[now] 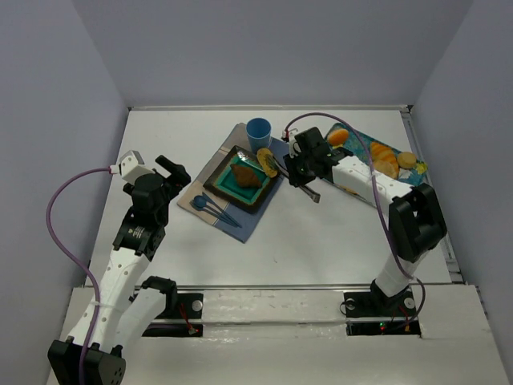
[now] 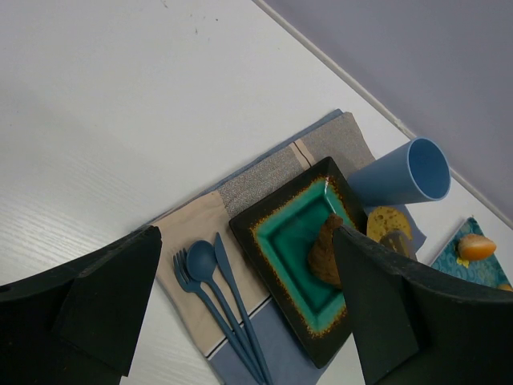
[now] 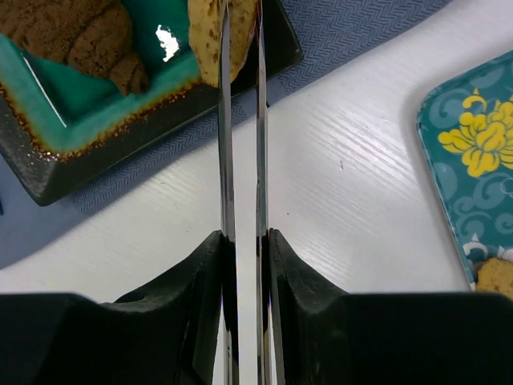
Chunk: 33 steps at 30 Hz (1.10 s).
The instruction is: Place the bread
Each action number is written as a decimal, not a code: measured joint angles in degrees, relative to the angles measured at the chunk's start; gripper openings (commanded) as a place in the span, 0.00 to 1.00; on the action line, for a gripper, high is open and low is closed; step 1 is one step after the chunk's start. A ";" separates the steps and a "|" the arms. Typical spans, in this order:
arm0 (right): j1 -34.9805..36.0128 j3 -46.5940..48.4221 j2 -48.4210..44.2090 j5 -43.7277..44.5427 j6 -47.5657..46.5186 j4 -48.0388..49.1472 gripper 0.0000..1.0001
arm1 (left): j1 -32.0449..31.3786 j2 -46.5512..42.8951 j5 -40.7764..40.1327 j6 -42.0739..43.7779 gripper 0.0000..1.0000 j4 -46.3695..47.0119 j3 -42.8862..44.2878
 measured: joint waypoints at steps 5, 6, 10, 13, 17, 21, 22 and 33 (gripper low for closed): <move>2.25 1.68 3.72 0.94 -0.28 -0.24 0.36 | 0.00 0.00 0.00 -0.02 0.99 0.02 0.00; 2.58 1.86 3.82 0.96 -0.35 -0.24 0.37 | 0.02 0.00 0.00 -0.02 0.99 0.02 0.00; 3.48 2.14 3.82 0.92 -0.42 -0.22 0.42 | 0.02 0.00 0.02 -0.02 0.99 0.04 0.00; 3.61 2.14 3.82 0.85 -0.46 -0.26 0.48 | 0.02 0.02 0.09 -0.02 0.99 0.07 0.00; 3.61 2.14 3.82 0.61 -0.50 -0.26 0.55 | 0.02 0.00 0.17 -0.02 0.99 0.07 0.00; 3.61 2.14 3.82 0.83 0.07 -0.24 0.60 | 0.02 0.00 0.20 0.00 0.99 0.07 0.00; 3.61 2.14 3.80 1.14 0.42 -0.24 0.60 | 0.02 0.00 0.22 -0.02 0.99 0.07 0.00; 3.61 2.14 -1.14 6.67 4.52 -0.28 0.61 | 0.02 0.00 0.50 -0.02 0.99 0.11 0.00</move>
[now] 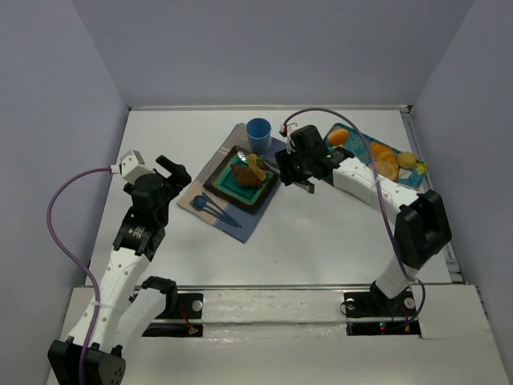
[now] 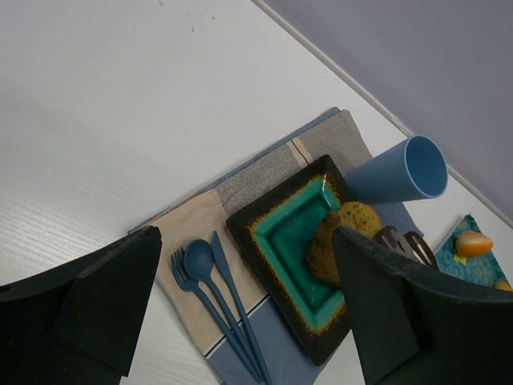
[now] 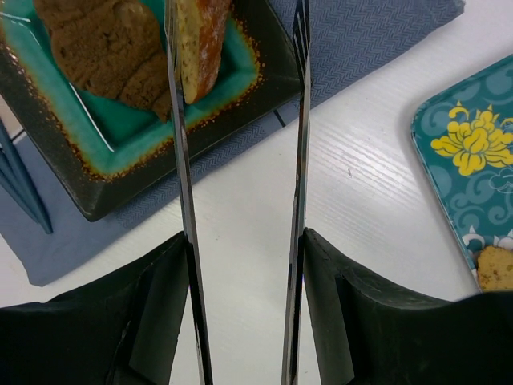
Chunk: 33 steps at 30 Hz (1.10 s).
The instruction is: Place the bread
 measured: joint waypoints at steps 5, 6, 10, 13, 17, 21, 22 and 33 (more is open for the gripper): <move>0.00 0.00 -3.13 1.68 1.60 0.00 0.61 | 0.00 -0.07 0.13 0.00 0.99 0.00 0.00; 0.00 0.00 -3.69 2.03 1.86 0.00 0.61 | 0.00 -0.07 0.13 0.00 0.99 0.00 0.00; 0.00 0.00 -5.18 3.39 2.71 0.00 0.61 | 0.00 -0.22 0.28 0.02 0.99 0.02 0.00; 0.00 -0.04 -6.43 4.55 3.30 -0.09 0.61 | -0.02 -0.57 0.37 0.00 0.99 0.07 -0.02; 0.00 -0.13 -8.57 6.29 3.61 -0.31 0.61 | -0.02 -1.22 0.35 0.00 0.99 0.20 -0.20; 0.00 -1.01 -11.56 9.03 4.90 -0.66 0.60 | -0.02 -1.33 0.37 0.02 0.99 0.22 -0.22; 0.00 -1.55 -12.68 9.99 5.60 -0.74 0.60 | 0.00 -1.33 0.37 0.00 0.99 0.20 -0.22; 0.00 -23.23 -27.69 11.69 16.87 -0.87 0.63 | -0.02 -1.25 0.74 -0.02 0.99 0.33 -0.66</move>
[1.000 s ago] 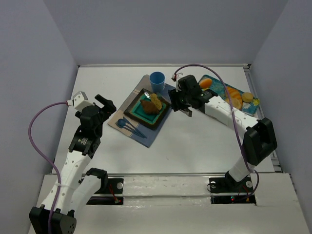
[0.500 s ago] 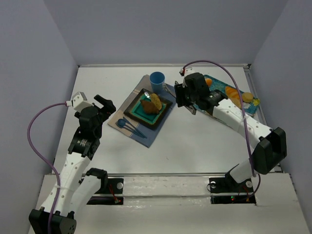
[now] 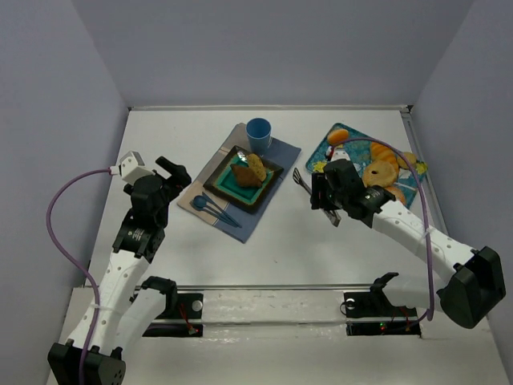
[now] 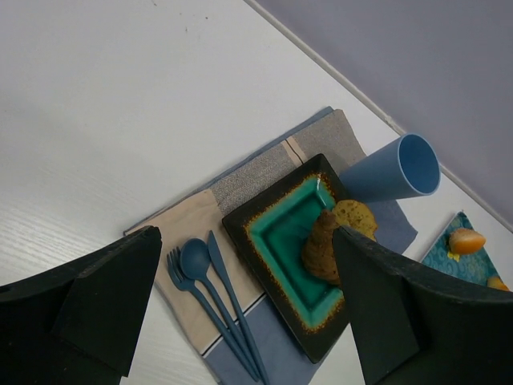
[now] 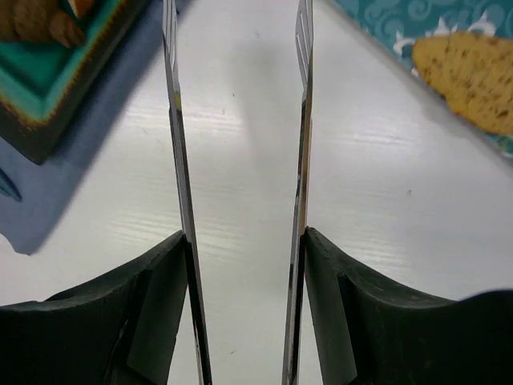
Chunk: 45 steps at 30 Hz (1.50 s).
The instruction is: Place the bread
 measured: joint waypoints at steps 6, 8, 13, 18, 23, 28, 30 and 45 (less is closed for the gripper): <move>0.00 -10.97 -0.83 -4.33 3.32 1.97 0.66 | 0.00 0.68 0.46 -0.09 0.99 0.31 -0.02; 0.09 -13.90 -0.35 -6.19 4.02 3.58 0.67 | 0.00 0.68 0.55 -0.11 0.99 0.42 -0.02; 0.28 -16.26 1.16 -8.02 5.09 5.07 0.99 | 0.02 0.68 0.72 -0.11 0.99 0.61 -0.02; 0.28 -16.24 -1.70 -7.91 5.75 6.03 1.00 | 0.00 0.68 0.87 -0.11 0.99 0.72 -0.02; 0.28 -14.88 -8.55 -5.27 5.95 5.20 1.00 | 0.00 0.74 0.90 -0.13 0.99 0.72 -0.02; 0.28 -12.85 -14.93 -1.29 6.64 4.46 1.00 | 0.00 1.01 0.90 -0.13 0.99 0.72 -0.02; 0.28 -12.72 -17.25 0.63 7.74 4.44 1.00 | 0.00 1.01 0.90 -0.13 0.99 0.74 -0.02; 0.28 -12.72 -20.20 9.09 14.73 3.72 1.00 | 0.02 1.01 0.90 -0.13 0.99 0.74 -0.02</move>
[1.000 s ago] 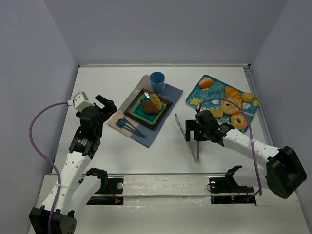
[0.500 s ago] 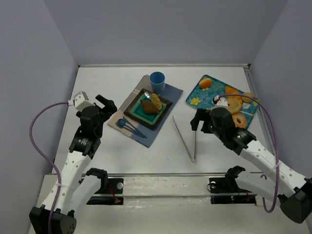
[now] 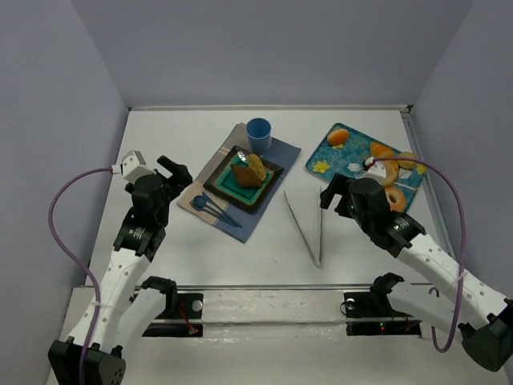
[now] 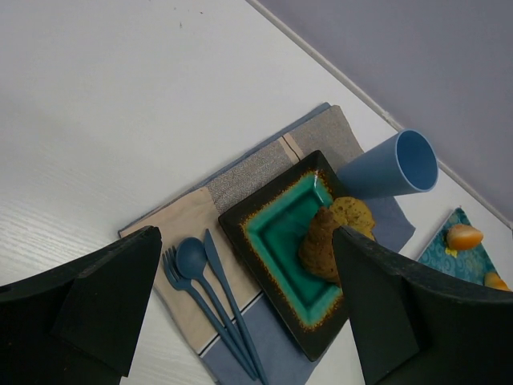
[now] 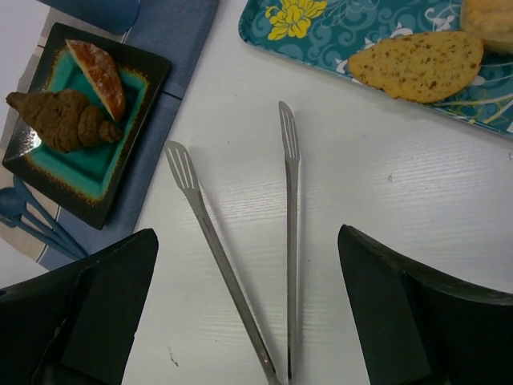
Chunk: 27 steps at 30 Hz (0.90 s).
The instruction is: Place the bread
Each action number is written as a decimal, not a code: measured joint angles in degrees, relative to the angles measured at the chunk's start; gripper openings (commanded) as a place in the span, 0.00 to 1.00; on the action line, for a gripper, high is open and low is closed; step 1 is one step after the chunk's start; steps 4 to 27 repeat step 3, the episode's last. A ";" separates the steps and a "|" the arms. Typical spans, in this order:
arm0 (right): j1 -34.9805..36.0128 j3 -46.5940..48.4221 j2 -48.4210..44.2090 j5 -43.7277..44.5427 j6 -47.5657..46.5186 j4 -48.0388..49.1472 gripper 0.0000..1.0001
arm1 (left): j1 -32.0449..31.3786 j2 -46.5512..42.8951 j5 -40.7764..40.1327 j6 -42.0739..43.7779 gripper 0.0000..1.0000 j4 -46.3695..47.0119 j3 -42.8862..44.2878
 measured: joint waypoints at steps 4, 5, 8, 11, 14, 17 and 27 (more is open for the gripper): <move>0.00 0.00 -0.02 0.72 0.26 -0.31 1.00 | 0.00 0.00 0.00 0.00 0.99 0.00 0.00; 0.00 0.00 -0.02 0.72 0.26 -0.31 1.00 | 0.00 0.00 0.00 0.00 0.99 0.00 0.00; 0.00 0.00 -0.02 0.72 0.26 -0.31 1.00 | 0.00 0.00 0.00 0.00 0.99 0.00 0.00; 0.00 0.00 -0.02 0.72 0.26 -0.31 1.00 | 0.00 0.00 0.00 0.00 0.99 0.00 0.00; 0.00 0.00 -0.02 0.72 0.26 -0.31 1.00 | 0.00 0.00 0.00 0.00 0.99 0.00 0.00; 0.00 0.00 -0.02 0.72 0.26 -0.31 1.00 | 0.00 0.00 0.00 0.00 0.99 0.00 0.00; 0.00 0.00 -0.02 0.72 0.26 -0.31 1.00 | 0.00 0.00 0.00 0.00 0.99 0.00 0.00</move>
